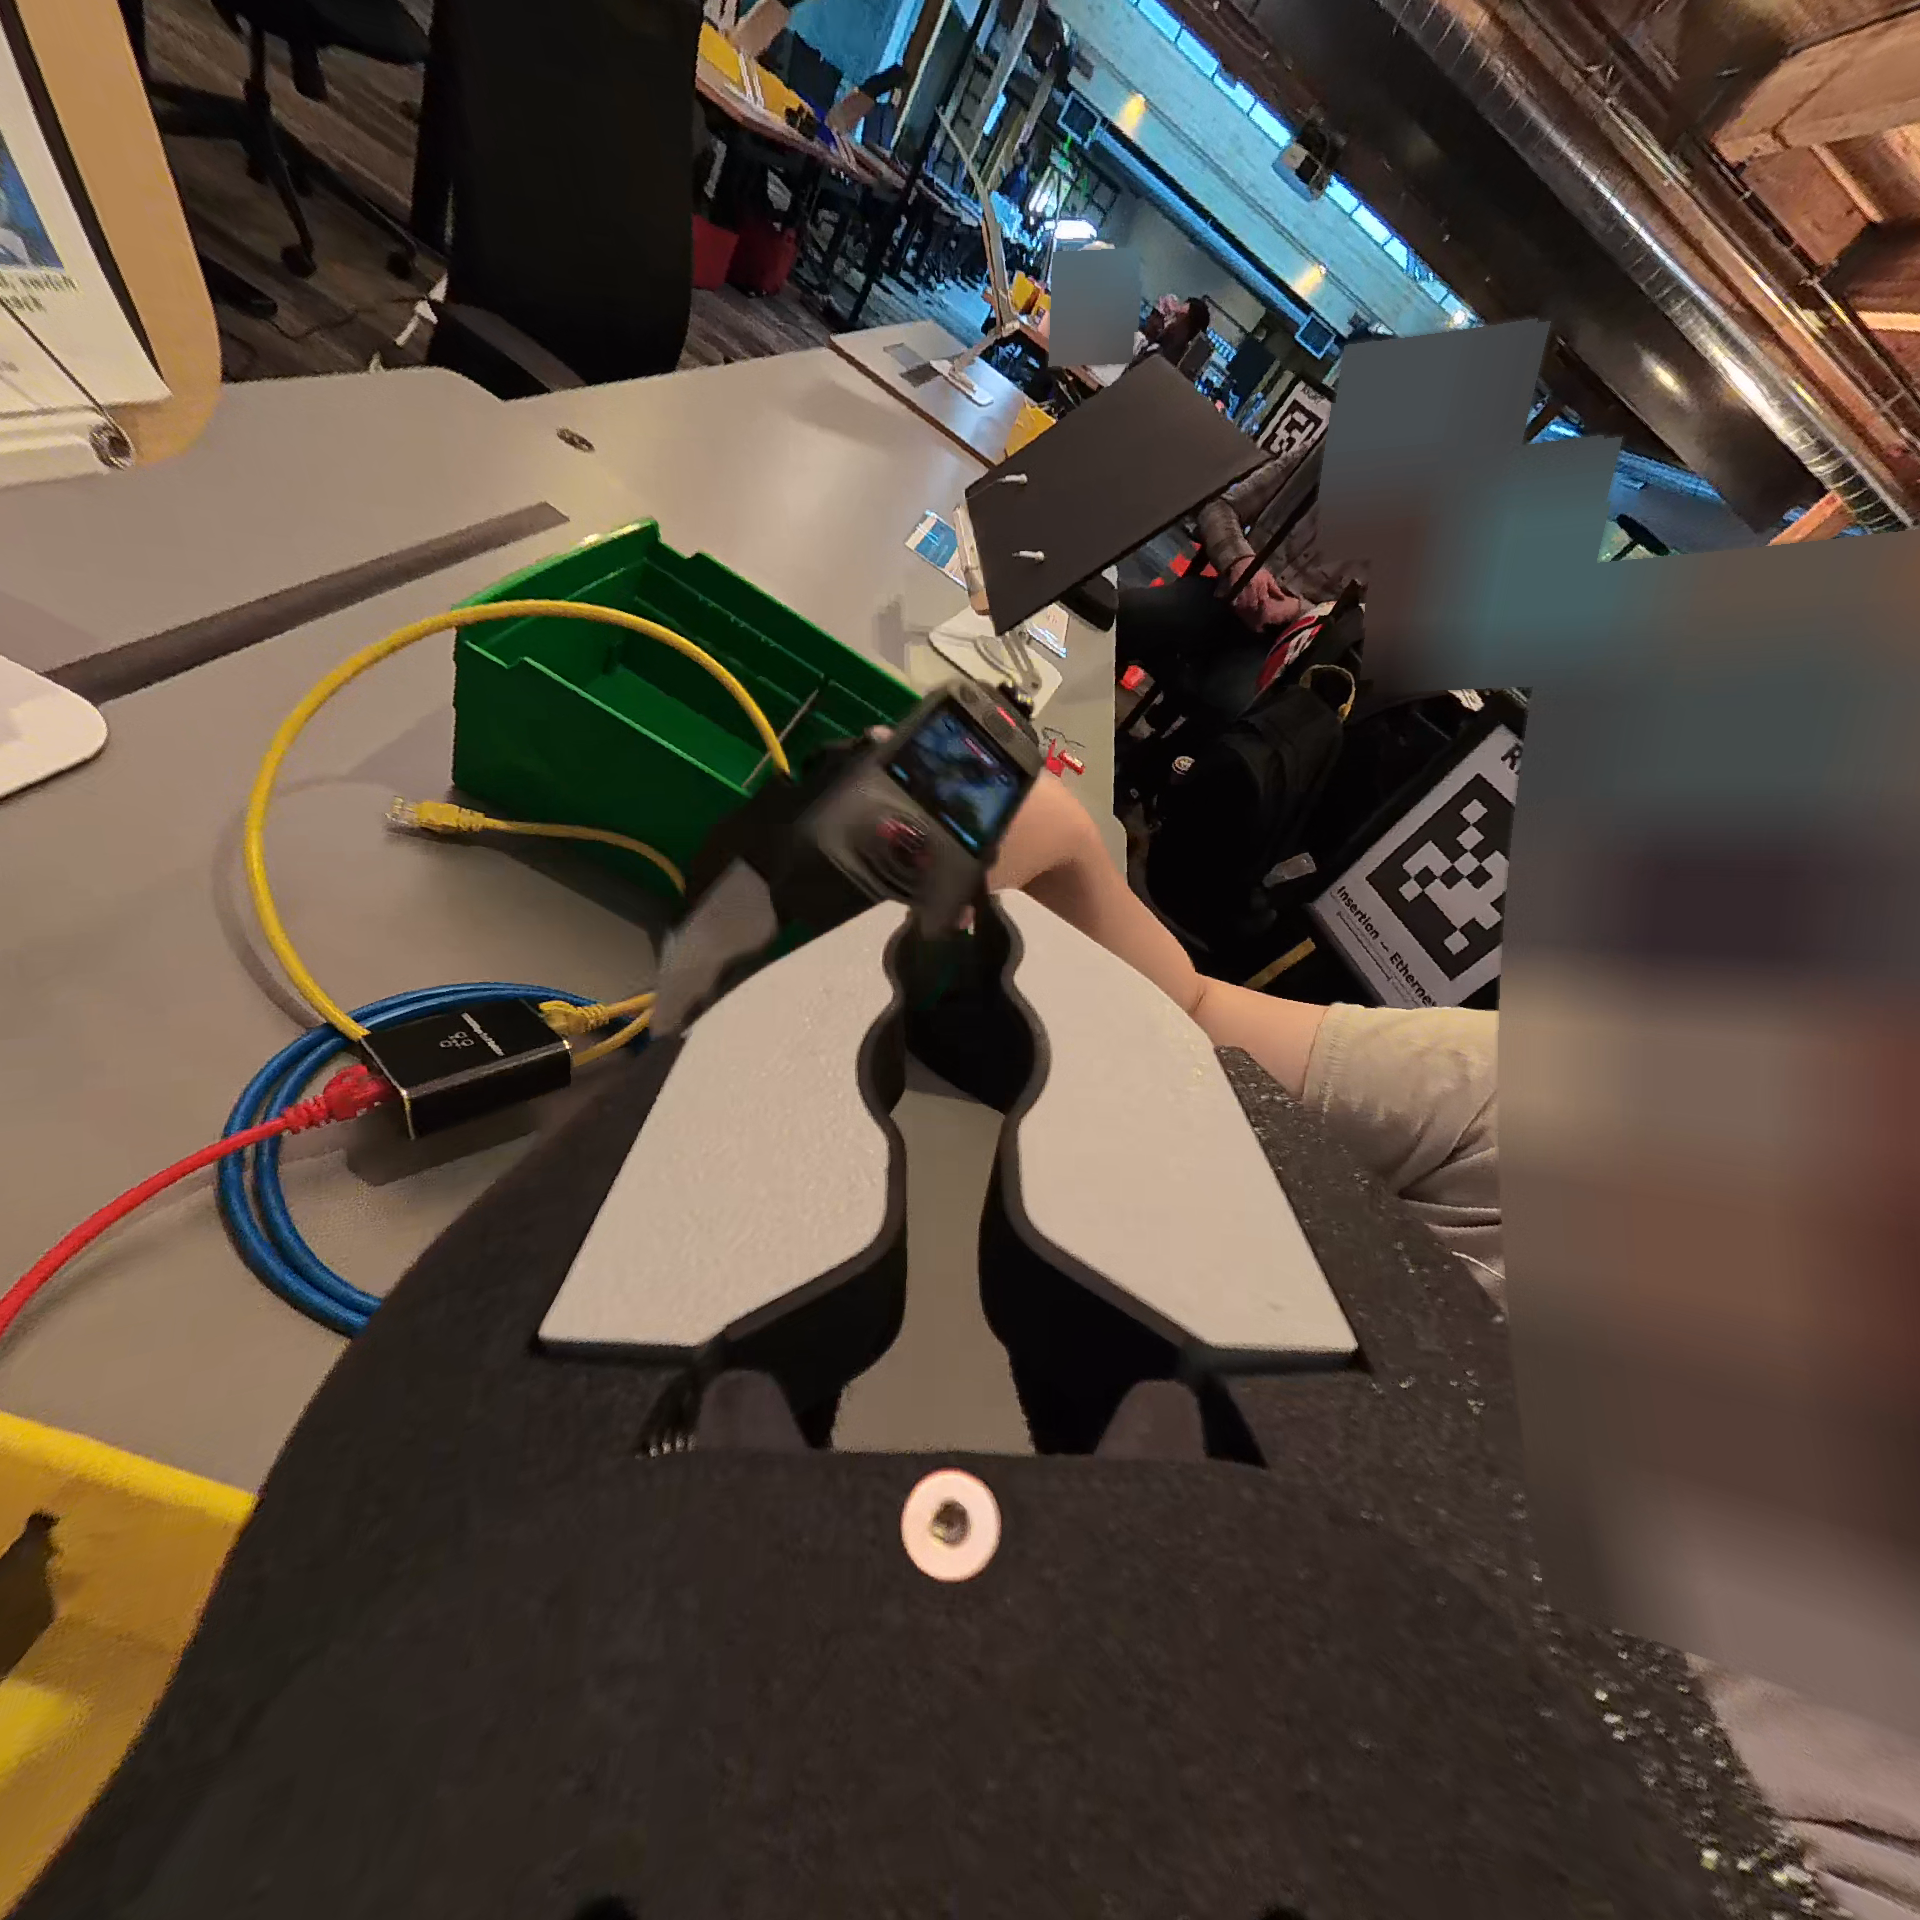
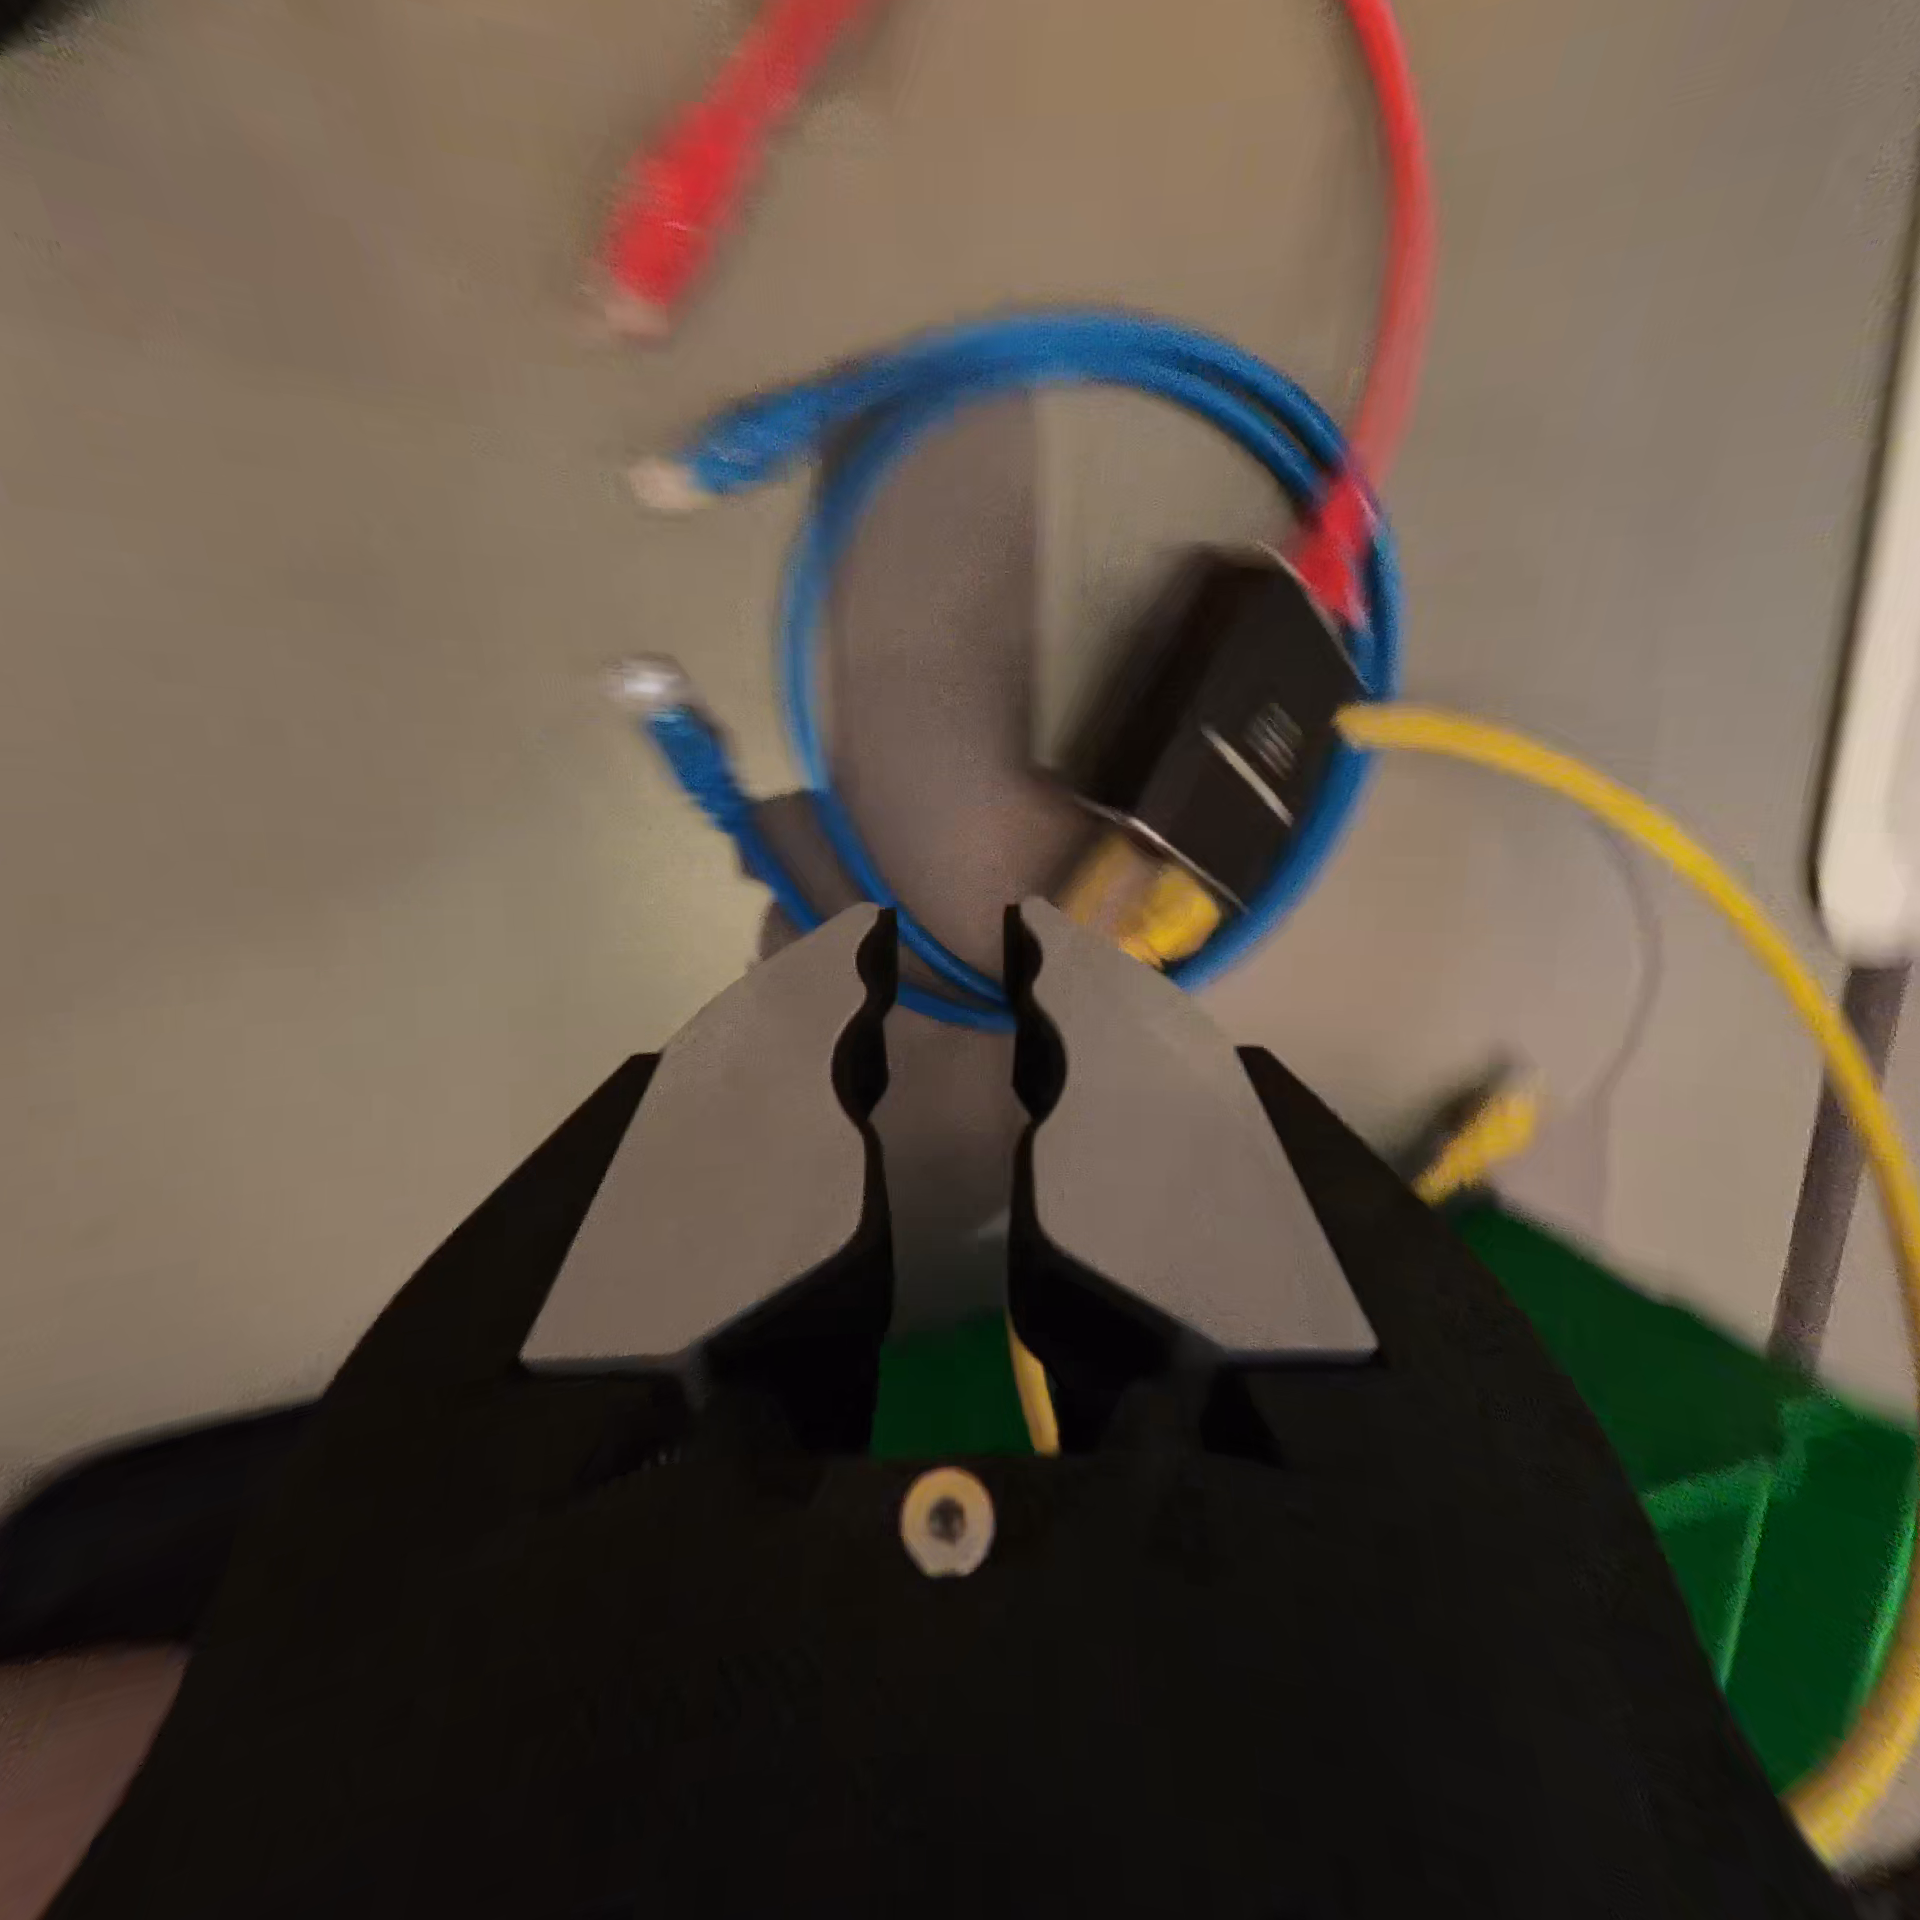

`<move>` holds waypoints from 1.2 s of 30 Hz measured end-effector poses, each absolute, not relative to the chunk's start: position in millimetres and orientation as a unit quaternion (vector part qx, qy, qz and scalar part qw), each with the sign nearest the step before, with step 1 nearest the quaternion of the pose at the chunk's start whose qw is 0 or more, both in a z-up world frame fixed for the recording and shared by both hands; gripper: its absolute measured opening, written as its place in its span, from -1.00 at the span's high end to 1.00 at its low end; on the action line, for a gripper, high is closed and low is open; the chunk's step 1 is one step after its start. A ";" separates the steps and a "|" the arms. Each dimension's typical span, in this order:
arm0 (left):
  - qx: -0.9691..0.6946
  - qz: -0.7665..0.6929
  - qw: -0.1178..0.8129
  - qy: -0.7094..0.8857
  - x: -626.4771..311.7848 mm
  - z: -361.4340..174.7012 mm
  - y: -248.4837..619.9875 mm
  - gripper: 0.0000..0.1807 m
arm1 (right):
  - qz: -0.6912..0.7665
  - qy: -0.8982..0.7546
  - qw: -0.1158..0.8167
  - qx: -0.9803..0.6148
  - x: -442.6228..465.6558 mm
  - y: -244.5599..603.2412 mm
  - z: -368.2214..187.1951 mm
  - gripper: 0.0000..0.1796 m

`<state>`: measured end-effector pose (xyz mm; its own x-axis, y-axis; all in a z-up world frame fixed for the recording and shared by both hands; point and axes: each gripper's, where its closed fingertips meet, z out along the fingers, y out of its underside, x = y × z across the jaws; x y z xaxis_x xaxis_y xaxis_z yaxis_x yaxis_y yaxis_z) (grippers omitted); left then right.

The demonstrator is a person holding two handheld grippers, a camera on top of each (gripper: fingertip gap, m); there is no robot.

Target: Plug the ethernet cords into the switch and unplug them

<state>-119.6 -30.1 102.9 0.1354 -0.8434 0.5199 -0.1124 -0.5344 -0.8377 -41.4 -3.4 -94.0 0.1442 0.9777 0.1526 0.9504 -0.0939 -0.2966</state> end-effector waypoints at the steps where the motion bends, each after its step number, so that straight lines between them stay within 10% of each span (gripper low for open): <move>1: -0.675 -0.554 0.337 0.352 -123.5 106.5 -31.2 0.90 | 0.069 -0.704 0.161 -0.688 -51.2 -22.1 -96.5 0.77; 27: -0.656 -0.533 0.409 0.345 -157.2 133.0 -42.4 0.89 | 0.052 -0.781 0.073 -0.618 -75.3 -52.5 -155.5 0.82; 36: -0.644 -0.539 0.421 0.343 -159.4 140.5 -45.4 0.90 | 0.352 -0.776 0.084 -0.517 -100.9 -136.4 -61.0 0.84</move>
